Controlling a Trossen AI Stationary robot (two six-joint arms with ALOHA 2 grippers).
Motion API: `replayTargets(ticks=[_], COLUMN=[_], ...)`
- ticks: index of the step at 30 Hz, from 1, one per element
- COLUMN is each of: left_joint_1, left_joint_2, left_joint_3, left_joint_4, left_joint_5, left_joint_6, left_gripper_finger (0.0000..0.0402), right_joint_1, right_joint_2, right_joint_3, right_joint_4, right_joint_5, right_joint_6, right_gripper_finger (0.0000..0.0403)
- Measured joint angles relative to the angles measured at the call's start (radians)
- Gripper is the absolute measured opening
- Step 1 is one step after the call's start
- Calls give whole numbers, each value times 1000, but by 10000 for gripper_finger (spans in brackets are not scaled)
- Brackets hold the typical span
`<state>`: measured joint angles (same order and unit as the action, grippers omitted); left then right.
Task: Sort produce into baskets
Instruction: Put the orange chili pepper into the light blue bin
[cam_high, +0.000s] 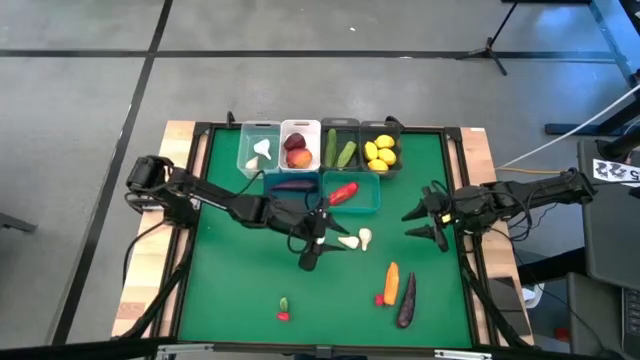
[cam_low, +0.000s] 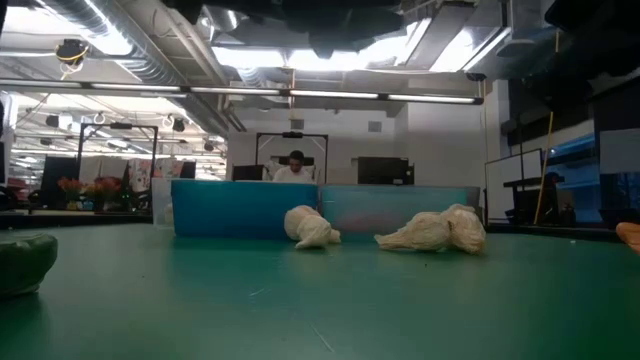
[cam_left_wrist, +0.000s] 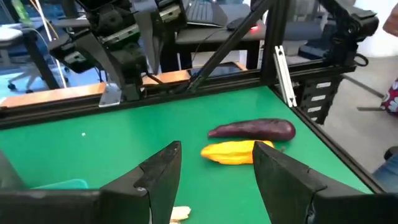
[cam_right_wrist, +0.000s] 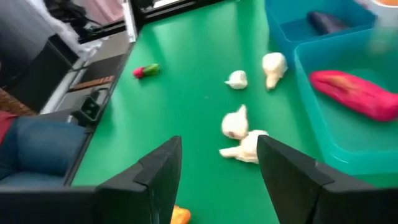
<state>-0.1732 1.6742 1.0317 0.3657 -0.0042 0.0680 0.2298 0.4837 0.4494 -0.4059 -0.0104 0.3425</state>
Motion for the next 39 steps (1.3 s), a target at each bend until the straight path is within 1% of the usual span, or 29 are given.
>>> replayTargets(ticks=[4,8,12,14,16,21,25,28,32,39], left_joint_1=[0,4,5,12,21,49,69,73,75,77], left_joint_2=[47,171,298,358,413,513,563,602,665,727], left_joint_3=[14,104,246,321,392,532,607,645,690,757], left_joint_4=[60,50,-69,-148,-190,-206,-222,-224,-227,-217], left_joint_5=[4,58,90,129,166,183,210,237,316,318], left_joint_6=[-13,18,145,197,225,294,312,315,320,325], left_gripper_finger=[194,194,194,194,194,194,194,194,194,194], right_joint_1=[0,0,0,0,0,-1,-1,-1,-1,-1], right_joint_2=[24,57,80,84,84,82,82,82,82,82], right_joint_3=[0,0,0,0,0,0,0,0,0,0], right_joint_4=[5,3,-7,-5,-8,-19,-39,-47,-53,-76], right_joint_5=[-5,-1,-1,-1,0,69,137,173,179,291], right_joint_6=[1,10,22,20,16,13,12,12,12,44], right_gripper_finger=[209,209,209,209,209,209,209,209,209,209])
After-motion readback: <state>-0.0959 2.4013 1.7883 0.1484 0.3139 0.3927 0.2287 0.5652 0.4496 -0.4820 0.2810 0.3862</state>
